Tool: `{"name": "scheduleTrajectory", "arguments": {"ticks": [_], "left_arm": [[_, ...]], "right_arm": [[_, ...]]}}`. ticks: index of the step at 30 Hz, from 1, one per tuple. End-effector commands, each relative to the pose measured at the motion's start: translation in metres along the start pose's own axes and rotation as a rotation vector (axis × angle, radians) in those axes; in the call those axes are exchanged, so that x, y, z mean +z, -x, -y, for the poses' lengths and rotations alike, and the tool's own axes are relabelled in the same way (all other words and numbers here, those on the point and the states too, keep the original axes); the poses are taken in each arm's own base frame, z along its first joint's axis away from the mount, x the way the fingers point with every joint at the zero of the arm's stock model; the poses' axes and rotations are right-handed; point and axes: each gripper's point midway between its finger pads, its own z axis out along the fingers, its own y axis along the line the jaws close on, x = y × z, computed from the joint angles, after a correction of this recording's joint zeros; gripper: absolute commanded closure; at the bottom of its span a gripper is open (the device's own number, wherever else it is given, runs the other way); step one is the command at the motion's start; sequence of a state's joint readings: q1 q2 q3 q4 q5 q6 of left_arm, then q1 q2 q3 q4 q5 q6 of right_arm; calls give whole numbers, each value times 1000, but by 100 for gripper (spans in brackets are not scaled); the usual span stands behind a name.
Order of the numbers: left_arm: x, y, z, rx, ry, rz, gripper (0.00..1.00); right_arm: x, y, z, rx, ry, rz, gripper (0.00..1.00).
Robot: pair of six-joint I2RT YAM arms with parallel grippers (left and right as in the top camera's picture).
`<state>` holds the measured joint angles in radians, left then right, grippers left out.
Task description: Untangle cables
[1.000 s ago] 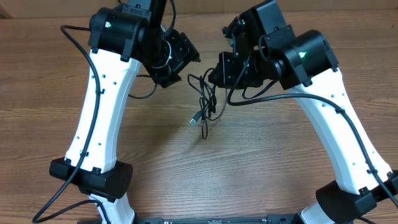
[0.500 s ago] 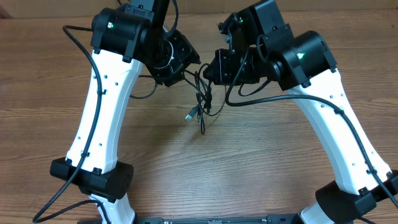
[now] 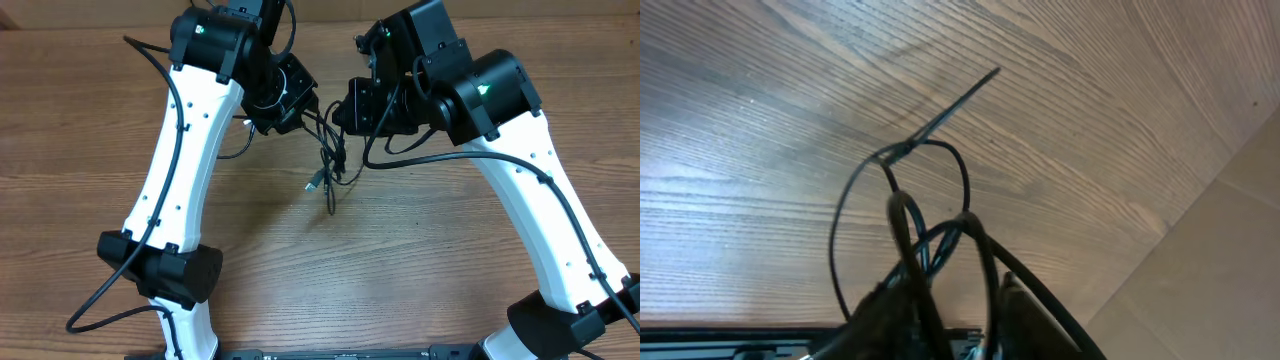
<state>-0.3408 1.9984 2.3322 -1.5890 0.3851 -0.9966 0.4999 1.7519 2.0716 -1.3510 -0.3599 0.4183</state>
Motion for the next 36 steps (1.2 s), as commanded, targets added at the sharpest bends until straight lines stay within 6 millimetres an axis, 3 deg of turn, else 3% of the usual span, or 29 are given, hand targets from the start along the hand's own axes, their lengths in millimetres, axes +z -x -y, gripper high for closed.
{"name": "scheduleTrajectory", "arguments": {"ticks": [1, 6, 11, 13, 19, 26, 36], "left_arm": [[2, 0, 2, 11, -1, 3, 79], [2, 6, -2, 50, 22, 40, 96], [0, 12, -6, 53, 31, 51, 96], [-2, 19, -11, 44, 51, 79, 96], [-10, 36, -41, -11, 155, 137, 96], [-20, 54, -64, 30, 237, 185, 96], [-33, 78, -83, 10, 289, 255, 96]], "right_arm": [[-4, 4, 3, -6, -32, 32, 96], [-4, 5, 5, -5, -42, 34, 96], [-1, 4, 7, -1, -54, 30, 96], [1, 5, 16, 5, -100, 34, 96], [6, 8, 71, 152, -382, 68, 96], [17, 10, 86, 164, -453, 58, 96], [-6, 8, 129, 320, -715, 165, 96]]}}
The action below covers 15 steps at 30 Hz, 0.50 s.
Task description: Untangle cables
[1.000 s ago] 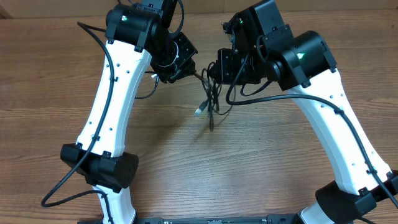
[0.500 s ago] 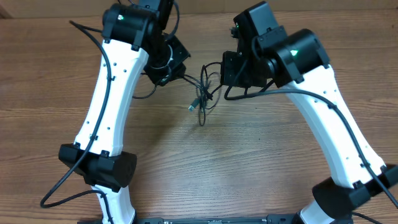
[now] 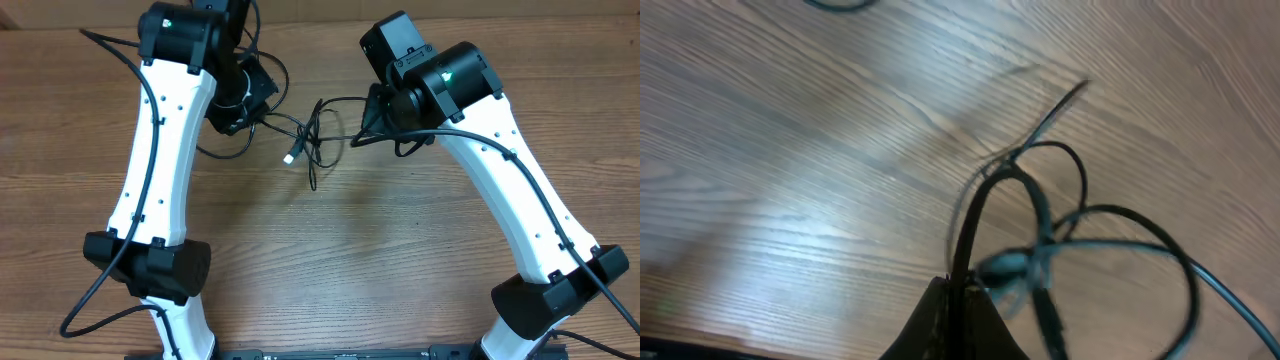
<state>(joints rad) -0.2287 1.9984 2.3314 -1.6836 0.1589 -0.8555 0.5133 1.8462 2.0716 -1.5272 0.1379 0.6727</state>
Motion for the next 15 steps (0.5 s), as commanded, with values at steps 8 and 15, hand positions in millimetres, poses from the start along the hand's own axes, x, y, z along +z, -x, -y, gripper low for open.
{"name": "scheduleTrajectory", "arguments": {"ticks": [8, 15], "left_arm": [[-4, 34, -32, -3, 112, 117, 96], [-8, 45, -43, -5, 175, 182, 94]], "right_arm": [[-1, 25, 55, 150, -286, 179, 96], [11, 21, 69, 176, -347, 165, 96]]}}
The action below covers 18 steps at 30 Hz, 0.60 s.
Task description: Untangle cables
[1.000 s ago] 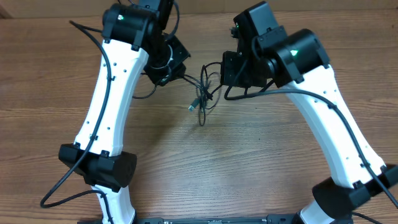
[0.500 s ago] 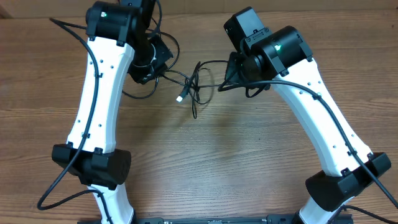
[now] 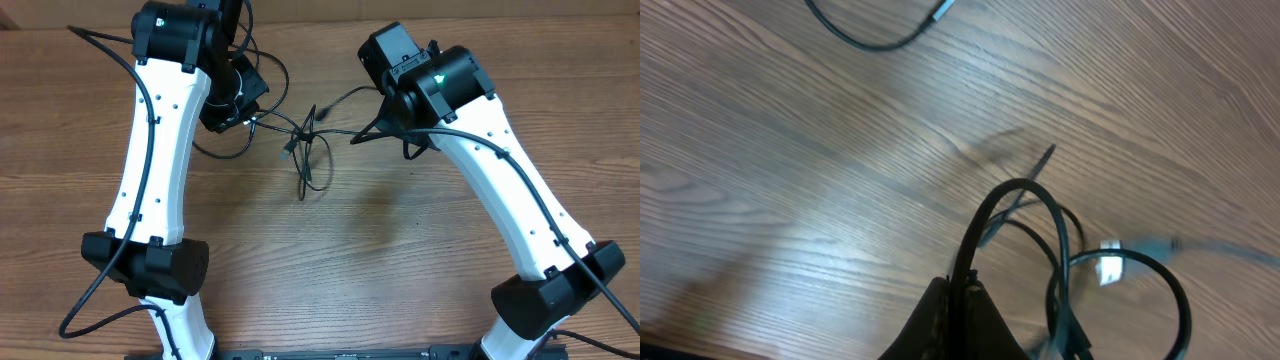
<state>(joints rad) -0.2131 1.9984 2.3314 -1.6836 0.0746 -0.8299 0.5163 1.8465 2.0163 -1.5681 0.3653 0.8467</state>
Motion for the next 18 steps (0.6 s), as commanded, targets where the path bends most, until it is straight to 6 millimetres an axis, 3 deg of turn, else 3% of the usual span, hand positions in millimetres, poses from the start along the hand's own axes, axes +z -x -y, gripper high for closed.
{"name": "scheduleTrajectory", "arguments": {"ticks": [1, 12, 18], "left_arm": [[-3, 31, -32, -15, 130, 125, 94], [-9, 54, -55, -34, 227, 220, 94], [-11, 70, -82, -32, 313, 254, 95]], "right_arm": [[12, 15, 27, 29, -129, 64, 96], [25, 21, 57, 71, -205, 25, 96], [31, 33, 88, 136, -265, 2, 96]]}}
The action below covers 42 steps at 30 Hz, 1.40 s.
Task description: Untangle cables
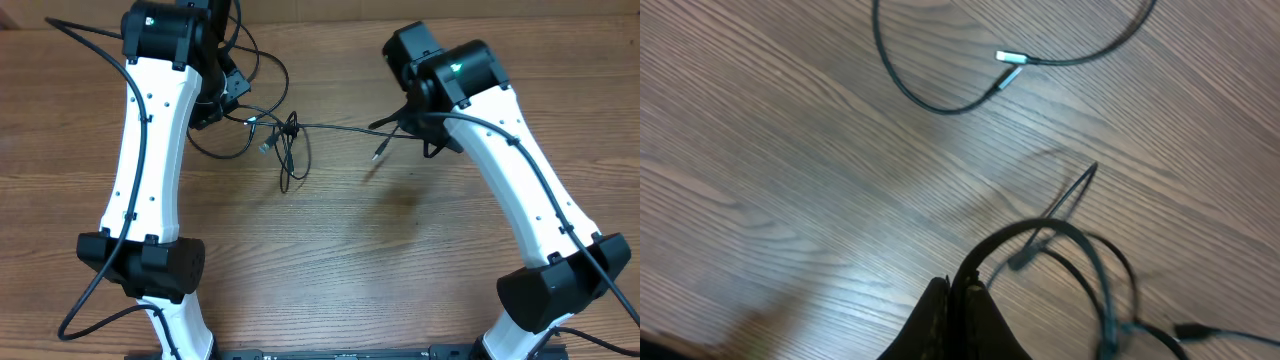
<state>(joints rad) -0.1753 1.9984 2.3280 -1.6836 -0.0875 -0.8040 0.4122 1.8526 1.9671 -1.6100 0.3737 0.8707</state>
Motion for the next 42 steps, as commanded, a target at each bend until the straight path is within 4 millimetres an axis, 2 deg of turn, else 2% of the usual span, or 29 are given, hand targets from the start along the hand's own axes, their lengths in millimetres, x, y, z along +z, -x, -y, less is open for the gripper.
{"name": "scheduleTrajectory", "arguments": {"ticks": [1, 7, 9, 12, 14, 16, 18, 23, 28, 30, 33, 36, 39, 42], "left_arm": [[5, 43, -58, -24, 216, 134, 95], [33, 42, -98, -82, 332, 54, 95], [44, 41, -110, -101, 361, 25, 96], [48, 41, -123, -123, 379, -3, 96], [46, 41, -124, -106, 360, -20, 96], [42, 42, -119, -67, 325, -28, 96], [36, 46, -116, -48, 306, -10, 95], [18, 47, -92, 30, 156, -14, 93], [-7, 32, -50, 144, -104, -62, 96], [-22, 26, -34, 196, -202, -58, 96], [-53, 20, -15, 270, -337, -16, 96], [-88, 19, -2, 304, -442, 62, 96], [-123, 18, 2, 305, -511, 150, 96], [-144, 7, 5, 300, -576, 159, 96]], "right_arm": [[14, 32, 50, 73, -156, 52, 96], [25, 47, 92, 172, -219, 2, 96], [28, 48, 99, 198, -222, -19, 96], [31, 47, 100, 203, -193, -60, 96], [32, 45, 94, 176, -161, -78, 94], [33, 46, 87, 150, -128, -88, 84], [34, 45, 83, 139, -105, -95, 81], [34, 40, 71, 119, -42, -136, 56], [25, 23, 20, -94, 261, -252, 37], [17, 15, 4, -161, 373, -290, 28], [7, 8, -14, -218, 500, -327, 20], [-6, -1, -29, -320, 633, -348, 15], [-27, -17, -46, -501, 832, -361, 12], [-49, -35, -58, -643, 994, -374, 9]]}}
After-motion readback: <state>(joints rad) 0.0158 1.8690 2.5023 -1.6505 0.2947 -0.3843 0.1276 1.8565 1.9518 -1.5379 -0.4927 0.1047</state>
